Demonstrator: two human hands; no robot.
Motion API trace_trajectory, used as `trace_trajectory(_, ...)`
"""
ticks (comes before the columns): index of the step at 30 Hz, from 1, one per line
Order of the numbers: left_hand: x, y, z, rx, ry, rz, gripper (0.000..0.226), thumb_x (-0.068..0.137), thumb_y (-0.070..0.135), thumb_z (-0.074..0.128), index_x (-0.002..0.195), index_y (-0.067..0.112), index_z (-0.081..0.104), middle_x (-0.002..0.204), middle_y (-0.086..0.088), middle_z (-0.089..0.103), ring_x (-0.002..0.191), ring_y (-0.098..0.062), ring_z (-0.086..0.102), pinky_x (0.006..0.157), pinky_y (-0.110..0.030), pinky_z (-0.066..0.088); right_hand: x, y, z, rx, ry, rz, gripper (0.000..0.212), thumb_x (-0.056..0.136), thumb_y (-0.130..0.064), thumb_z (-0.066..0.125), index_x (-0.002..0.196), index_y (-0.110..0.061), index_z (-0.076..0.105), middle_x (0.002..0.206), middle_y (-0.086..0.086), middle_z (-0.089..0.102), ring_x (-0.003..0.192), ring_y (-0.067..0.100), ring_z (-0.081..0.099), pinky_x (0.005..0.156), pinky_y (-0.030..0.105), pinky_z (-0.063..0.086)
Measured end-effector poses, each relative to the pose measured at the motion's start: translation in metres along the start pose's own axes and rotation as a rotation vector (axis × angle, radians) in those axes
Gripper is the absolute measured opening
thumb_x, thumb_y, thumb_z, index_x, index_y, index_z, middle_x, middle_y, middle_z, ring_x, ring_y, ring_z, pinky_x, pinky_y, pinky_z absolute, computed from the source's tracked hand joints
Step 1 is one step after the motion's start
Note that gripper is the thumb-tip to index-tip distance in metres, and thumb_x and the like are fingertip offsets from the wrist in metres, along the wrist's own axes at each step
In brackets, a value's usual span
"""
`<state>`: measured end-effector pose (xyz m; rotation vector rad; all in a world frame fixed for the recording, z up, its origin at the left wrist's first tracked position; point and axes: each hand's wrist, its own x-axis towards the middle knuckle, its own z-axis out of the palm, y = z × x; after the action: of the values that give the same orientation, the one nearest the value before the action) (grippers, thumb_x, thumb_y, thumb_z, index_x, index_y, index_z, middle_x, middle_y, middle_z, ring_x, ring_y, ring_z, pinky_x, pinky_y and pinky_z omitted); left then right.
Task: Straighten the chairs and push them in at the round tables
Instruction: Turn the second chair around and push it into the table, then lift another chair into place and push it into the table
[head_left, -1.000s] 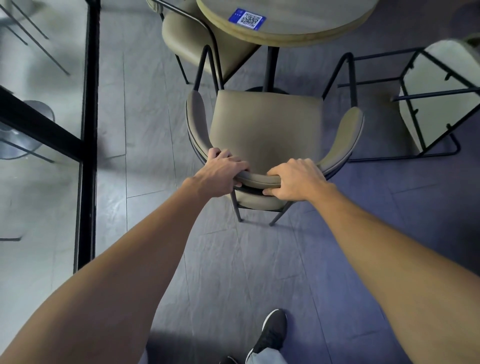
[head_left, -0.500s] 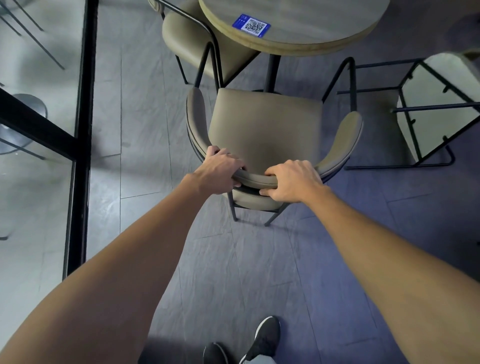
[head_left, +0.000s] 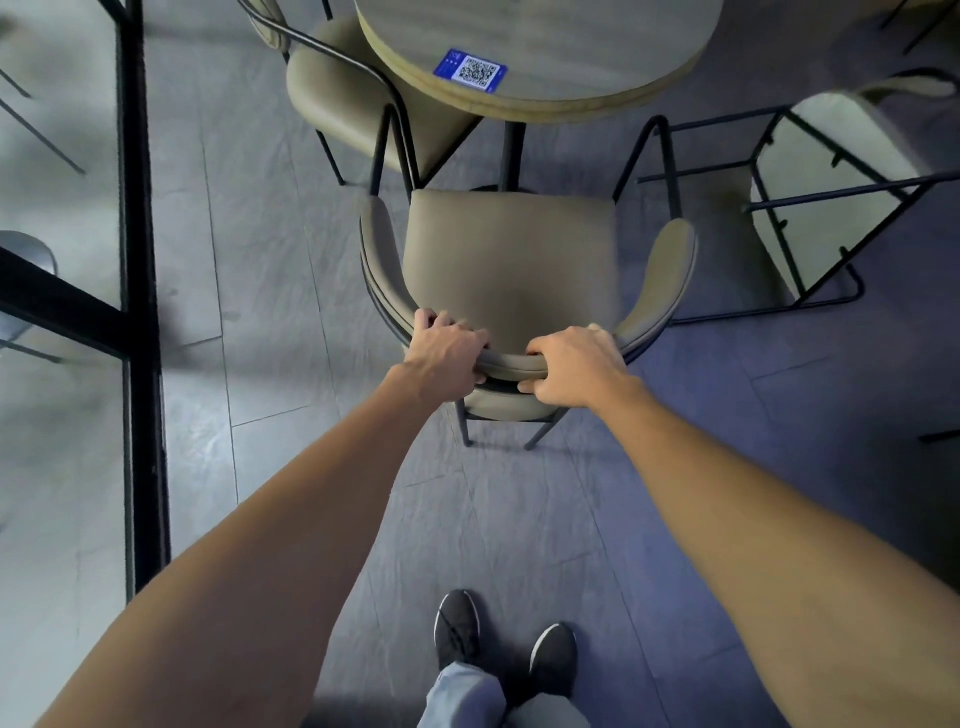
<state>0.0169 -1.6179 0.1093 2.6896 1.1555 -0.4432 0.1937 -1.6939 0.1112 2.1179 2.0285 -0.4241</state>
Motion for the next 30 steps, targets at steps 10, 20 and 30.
trace_trajectory(10,-0.016,0.055,-0.054,-0.085,-0.105,-0.046,0.044,0.088,0.033,0.061,0.128,0.019,0.050,0.123,-0.008,0.055,0.112,-0.035,0.059,0.088,-0.045,0.046,-0.034,-0.025,-0.047,-0.074,-0.014,0.103,0.036,0.088,-0.046,0.055,0.116,-0.022,0.058,0.116,0.004,0.066,0.113,0.030,0.053,0.094,0.044,0.034)
trace_trajectory(20,-0.009,0.154,-0.223,-0.136,0.142,0.122,0.037,0.088,0.018,0.056,0.125,0.019,0.050,0.122,-0.008,0.054,0.112,-0.033,0.058,0.084,-0.045,0.047,-0.104,0.049,-0.185,0.025,0.133,0.261,0.051,0.090,-0.041,0.052,0.136,-0.020,0.051,0.130,0.004,0.060,0.125,0.031,0.044,0.104,0.045,0.033)
trace_trajectory(30,0.084,0.309,-0.327,0.010,0.145,0.261,0.053,0.095,0.052,0.048,0.135,0.017,0.045,0.133,-0.012,0.051,0.119,-0.037,0.055,0.084,-0.046,0.045,-0.180,0.244,-0.233,0.060,0.276,0.432,0.039,0.091,-0.044,0.048,0.117,-0.017,0.058,0.121,0.010,0.062,0.117,0.033,0.051,0.099,0.046,0.037)
